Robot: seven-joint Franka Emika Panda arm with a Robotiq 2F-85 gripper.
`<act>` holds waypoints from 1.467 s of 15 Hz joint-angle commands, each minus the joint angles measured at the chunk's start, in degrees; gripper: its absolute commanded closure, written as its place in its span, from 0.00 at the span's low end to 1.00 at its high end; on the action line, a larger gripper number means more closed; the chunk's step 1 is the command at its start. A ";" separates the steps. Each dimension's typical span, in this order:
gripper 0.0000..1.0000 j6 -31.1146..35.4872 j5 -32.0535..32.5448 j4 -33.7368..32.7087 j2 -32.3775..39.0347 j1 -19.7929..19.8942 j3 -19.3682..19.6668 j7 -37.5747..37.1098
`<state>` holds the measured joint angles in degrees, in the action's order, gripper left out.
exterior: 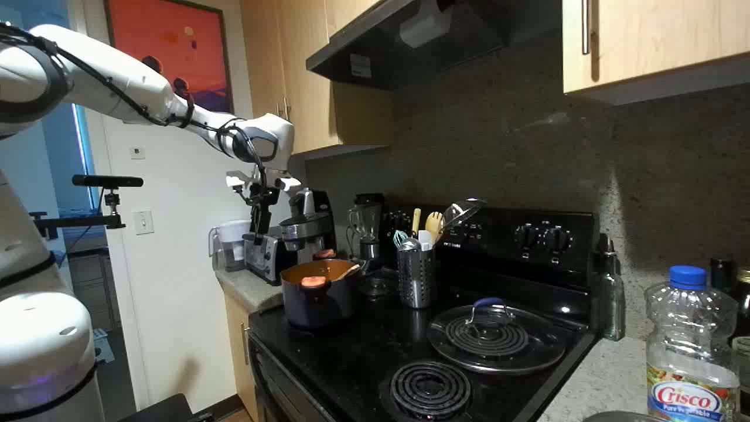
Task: Move the pot from the left plate to the right plate
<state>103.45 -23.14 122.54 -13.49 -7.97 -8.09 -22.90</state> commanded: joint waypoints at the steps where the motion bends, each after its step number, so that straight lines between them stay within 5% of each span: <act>1: 0.00 -0.15 -0.07 -0.10 0.01 0.48 -0.42 0.06; 9: 0.00 -5.44 1.06 -17.05 21.17 5.22 4.81 -7.00; 15: 0.00 -15.35 1.17 -30.84 31.68 5.39 7.00 -7.25; 22: 0.00 -13.82 0.29 -29.76 31.55 5.26 7.26 -4.47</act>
<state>89.84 -22.80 92.95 18.03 -2.48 -1.13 -27.38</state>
